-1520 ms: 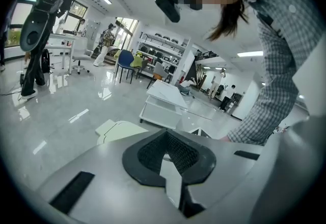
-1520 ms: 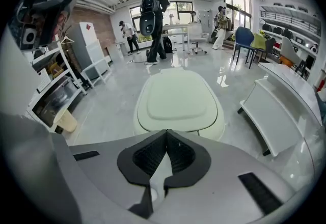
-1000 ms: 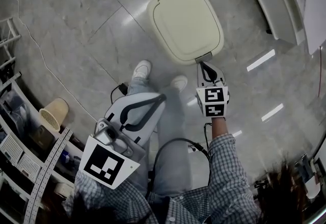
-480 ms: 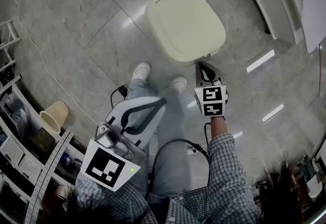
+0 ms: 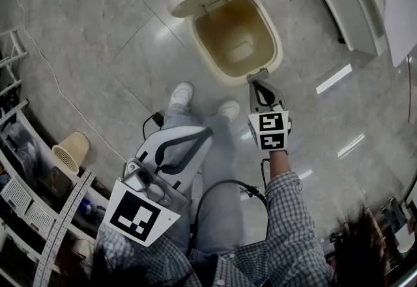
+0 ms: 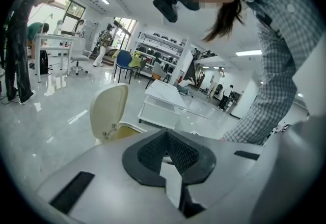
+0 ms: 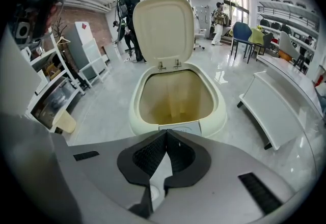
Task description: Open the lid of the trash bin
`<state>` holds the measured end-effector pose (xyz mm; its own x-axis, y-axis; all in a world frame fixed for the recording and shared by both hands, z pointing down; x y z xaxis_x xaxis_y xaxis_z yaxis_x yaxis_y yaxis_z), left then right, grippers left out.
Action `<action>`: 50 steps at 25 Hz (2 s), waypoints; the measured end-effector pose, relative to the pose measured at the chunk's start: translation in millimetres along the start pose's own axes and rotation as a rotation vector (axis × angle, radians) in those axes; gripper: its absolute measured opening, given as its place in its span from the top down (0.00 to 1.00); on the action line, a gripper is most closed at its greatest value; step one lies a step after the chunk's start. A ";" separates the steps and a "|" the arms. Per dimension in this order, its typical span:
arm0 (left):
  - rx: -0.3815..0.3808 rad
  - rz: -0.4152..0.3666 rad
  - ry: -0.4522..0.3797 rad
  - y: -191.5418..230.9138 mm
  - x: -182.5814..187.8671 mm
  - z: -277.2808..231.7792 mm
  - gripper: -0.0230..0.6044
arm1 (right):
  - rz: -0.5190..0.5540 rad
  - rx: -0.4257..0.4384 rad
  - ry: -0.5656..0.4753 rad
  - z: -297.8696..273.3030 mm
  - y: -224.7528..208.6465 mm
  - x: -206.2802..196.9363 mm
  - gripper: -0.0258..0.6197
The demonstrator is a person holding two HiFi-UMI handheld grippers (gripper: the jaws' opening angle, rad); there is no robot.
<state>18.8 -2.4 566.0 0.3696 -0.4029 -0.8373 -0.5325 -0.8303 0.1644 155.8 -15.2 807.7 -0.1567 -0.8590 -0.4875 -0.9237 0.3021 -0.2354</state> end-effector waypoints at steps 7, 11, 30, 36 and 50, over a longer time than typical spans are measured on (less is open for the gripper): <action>0.006 -0.014 -0.012 2.2 6.7 3.5 0.96 | -0.016 0.009 -0.017 5.6 0.0 2.5 0.93; 0.014 -0.020 -0.024 2.3 14.2 7.5 0.96 | -0.031 -0.001 -0.043 14.8 0.5 4.4 0.93; 0.053 -0.073 -0.067 15.4 87.1 67.6 0.96 | -0.081 -0.050 -0.225 138.2 23.5 76.5 0.93; 0.060 -0.086 -0.108 12.1 132.0 88.8 0.96 | -0.090 -0.070 -0.285 195.1 35.0 106.8 0.93; 0.071 -0.157 -0.214 5.4 222.6 140.0 0.96 | -0.178 -0.124 -0.458 312.3 48.9 165.9 0.93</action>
<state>-8.4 -42.7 307.5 0.2867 -0.1742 -0.9420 -0.5364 -0.8439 -0.0072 193.7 -13.9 452.7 0.1504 -0.6146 -0.7744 -0.9611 0.0927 -0.2602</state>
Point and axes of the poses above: the fingertips, and each gripper's own axes: z backward along the fingers, y to its left, x out of its top, the point moved 2 cm from there along z, backward along the fingers, and after that the axes turned 15 degrees about -z, right-handed, at the moved point
